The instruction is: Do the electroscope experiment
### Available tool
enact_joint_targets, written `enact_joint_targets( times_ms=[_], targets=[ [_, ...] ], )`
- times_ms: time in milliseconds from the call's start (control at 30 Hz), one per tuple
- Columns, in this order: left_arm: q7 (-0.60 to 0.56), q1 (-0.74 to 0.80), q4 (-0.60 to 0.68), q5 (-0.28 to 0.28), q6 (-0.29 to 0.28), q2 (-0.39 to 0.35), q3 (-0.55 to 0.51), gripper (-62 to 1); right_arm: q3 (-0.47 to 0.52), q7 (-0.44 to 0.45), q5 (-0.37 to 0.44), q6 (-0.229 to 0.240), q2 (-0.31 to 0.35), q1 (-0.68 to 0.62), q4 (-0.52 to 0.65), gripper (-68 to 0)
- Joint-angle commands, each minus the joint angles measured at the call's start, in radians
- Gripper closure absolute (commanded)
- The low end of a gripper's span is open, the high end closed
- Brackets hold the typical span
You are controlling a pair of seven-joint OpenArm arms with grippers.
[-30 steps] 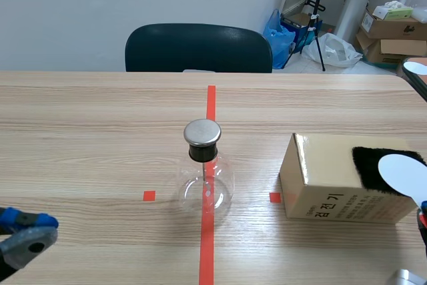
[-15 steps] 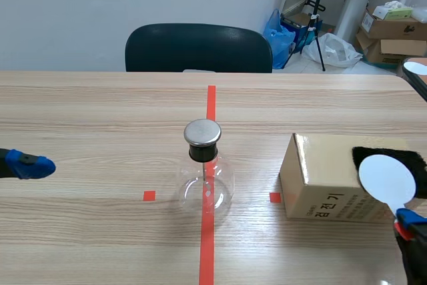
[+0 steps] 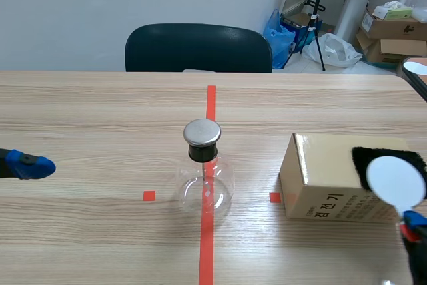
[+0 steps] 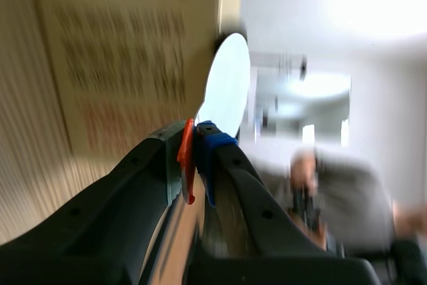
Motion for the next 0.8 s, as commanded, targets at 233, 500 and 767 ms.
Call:
enact_joint_targets(
  times_ms=[233,500,767],
  targets=[
    [-0.017,-0.003,0.004,-0.014,-0.002,0.005,0.006,-62.3,-0.018,-0.039,0.014,-0.043,-0.014,-0.013,0.021,-1.0],
    [-0.017,-0.003,0.004,-0.014,-0.002,0.005,0.005,-62.3,-0.016,-0.028,0.023,-0.043,-0.020,-0.004,0.023,-1.0],
    [-0.017,-0.003,0.004,-0.014,-0.002,0.005,-0.002,-62.3,-0.013,-0.037,0.007,-0.043,-0.025,-0.007,0.034,-1.0]
  ],
)
